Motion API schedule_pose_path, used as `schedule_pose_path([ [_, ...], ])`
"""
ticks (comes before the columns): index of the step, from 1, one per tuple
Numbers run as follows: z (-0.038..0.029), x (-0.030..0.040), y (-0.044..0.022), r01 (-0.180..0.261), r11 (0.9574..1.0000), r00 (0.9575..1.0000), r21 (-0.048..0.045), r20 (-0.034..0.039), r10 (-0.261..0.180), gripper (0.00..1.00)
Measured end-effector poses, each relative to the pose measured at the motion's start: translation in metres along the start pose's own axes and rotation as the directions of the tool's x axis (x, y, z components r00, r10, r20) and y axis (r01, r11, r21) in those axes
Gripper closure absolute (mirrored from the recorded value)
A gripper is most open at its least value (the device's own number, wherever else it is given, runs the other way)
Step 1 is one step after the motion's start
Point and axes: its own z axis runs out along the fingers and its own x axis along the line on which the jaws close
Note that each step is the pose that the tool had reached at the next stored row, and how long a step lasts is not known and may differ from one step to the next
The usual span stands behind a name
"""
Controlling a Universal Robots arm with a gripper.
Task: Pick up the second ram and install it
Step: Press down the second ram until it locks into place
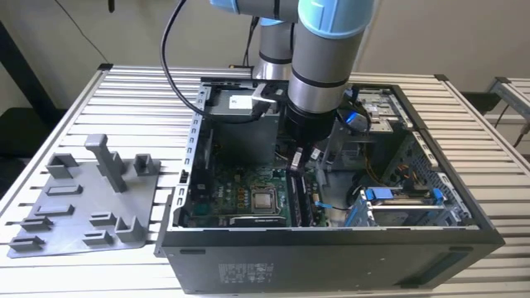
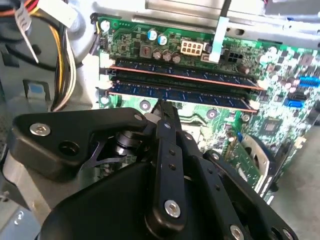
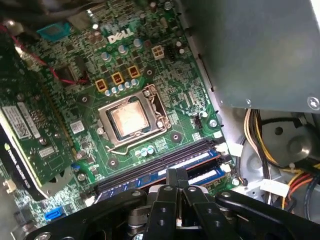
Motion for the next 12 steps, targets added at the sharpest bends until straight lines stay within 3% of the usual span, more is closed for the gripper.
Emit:
schedule_pose_path([
  [3,0.0001,-0.0001,-0.0001,0.047,0.9989,0.9989,0.0039,0.0023,-0.047,0.89],
  [7,0.0002,0.0,0.0,0.109,0.994,0.994,0.01,0.0051,-0.109,0.89],
  [12,0.0009,0.0001,0.0,0.198,0.9802,0.9802,0.0086,0.0056,-0.198,0.89],
])
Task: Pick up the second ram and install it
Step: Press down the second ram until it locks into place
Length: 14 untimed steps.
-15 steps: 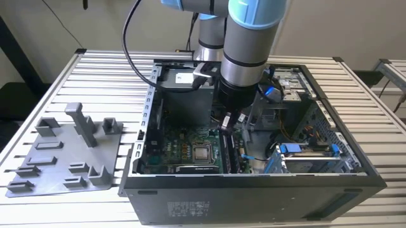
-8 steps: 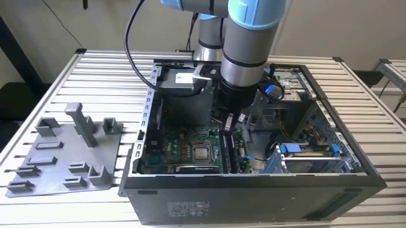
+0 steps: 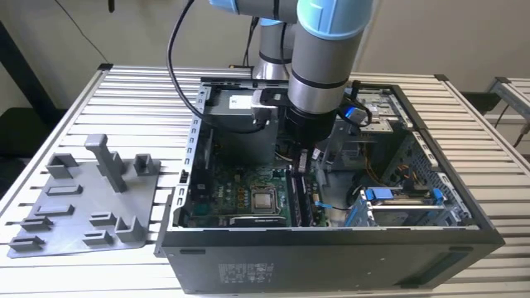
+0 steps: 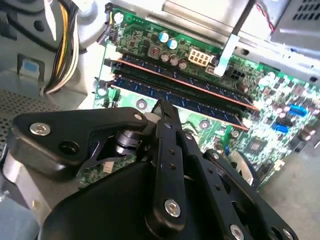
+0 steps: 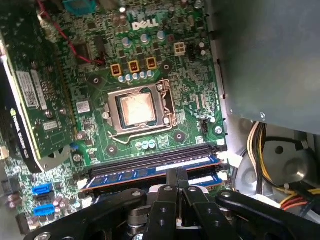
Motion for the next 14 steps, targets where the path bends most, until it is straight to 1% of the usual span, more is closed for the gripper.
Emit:
schedule_pose_path([
  [2,0.0005,0.0,0.0,0.036,0.9994,0.9994,-0.0012,0.0006,-0.036,0.89],
  [4,0.0009,0.0,0.0,0.072,0.9974,0.9974,-0.0023,0.0012,-0.072,0.89],
  [8,0.0017,0.0,0.0,0.14,0.9902,0.9902,-0.0034,0.0025,-0.14,0.89],
  [11,0.0018,0.0002,-0.0001,0.141,0.99,0.99,-0.0034,0.0028,-0.141,0.89],
  [14,0.002,0.0028,-0.0008,0.141,0.99,0.99,-0.004,0.0026,-0.141,0.89],
])
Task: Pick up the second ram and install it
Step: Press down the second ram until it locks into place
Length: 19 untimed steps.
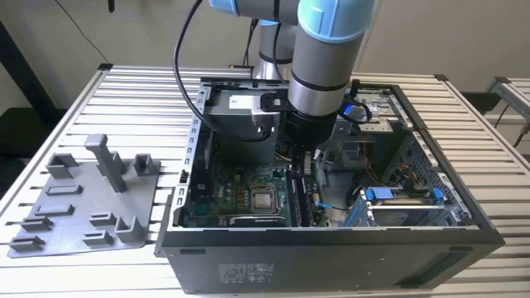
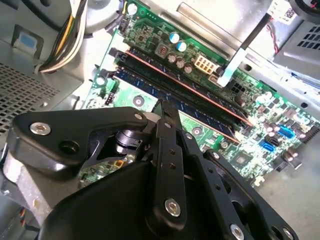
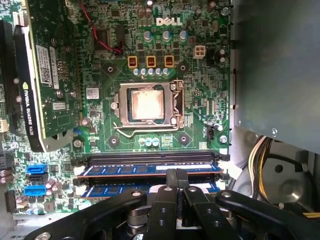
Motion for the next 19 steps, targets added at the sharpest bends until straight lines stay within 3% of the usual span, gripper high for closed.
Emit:
schedule_pose_path([
  [10,0.0059,0.0135,-0.0012,0.0,1.0,1.0,-0.0036,-0.0002,0.0,0.89],
  [16,0.0075,0.0143,-0.0012,0.0,1.0,1.0,-0.0042,-0.0004,0.0,0.89],
  [19,0.0114,0.0145,-0.0012,0.0,1.0,1.0,-0.0041,-0.0002,0.0,0.89],
])
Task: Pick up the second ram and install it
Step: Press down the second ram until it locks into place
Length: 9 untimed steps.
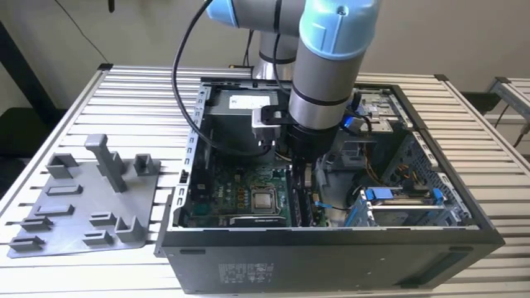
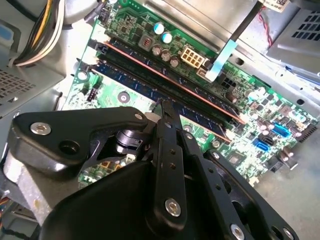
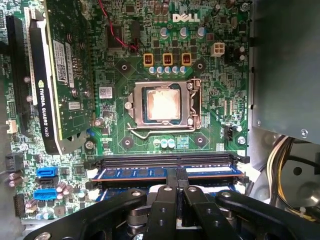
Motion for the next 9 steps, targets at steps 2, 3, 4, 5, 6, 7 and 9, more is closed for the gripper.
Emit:
schedule_pose_path([
  [2,0.0038,0.0001,0.0,0.0,1.0,1.0,0.0,-0.0001,0.0,0.89],
  [3,0.0055,0.0002,0.0001,0.0,1.0,1.0,0.0,0.0,0.0,0.89],
  [4,0.0071,0.0003,0.0001,0.0,1.0,1.0,-0.0002,-0.0006,0.0,0.89],
  [5,0.0085,0.0004,0.0001,0.0,1.0,1.0,-0.0004,-0.0013,0.0,0.89],
  [6,0.0101,0.0006,0.0002,0.0,1.0,1.0,-0.0006,-0.0022,0.0,0.89],
  [7,0.0121,0.0006,0.0002,0.0,1.0,1.0,-0.0004,-0.0015,0.0,0.89],
  [9,0.013,0.0006,0.0002,0.0,1.0,1.0,-0.0002,-0.0008,0.0,0.89],
])
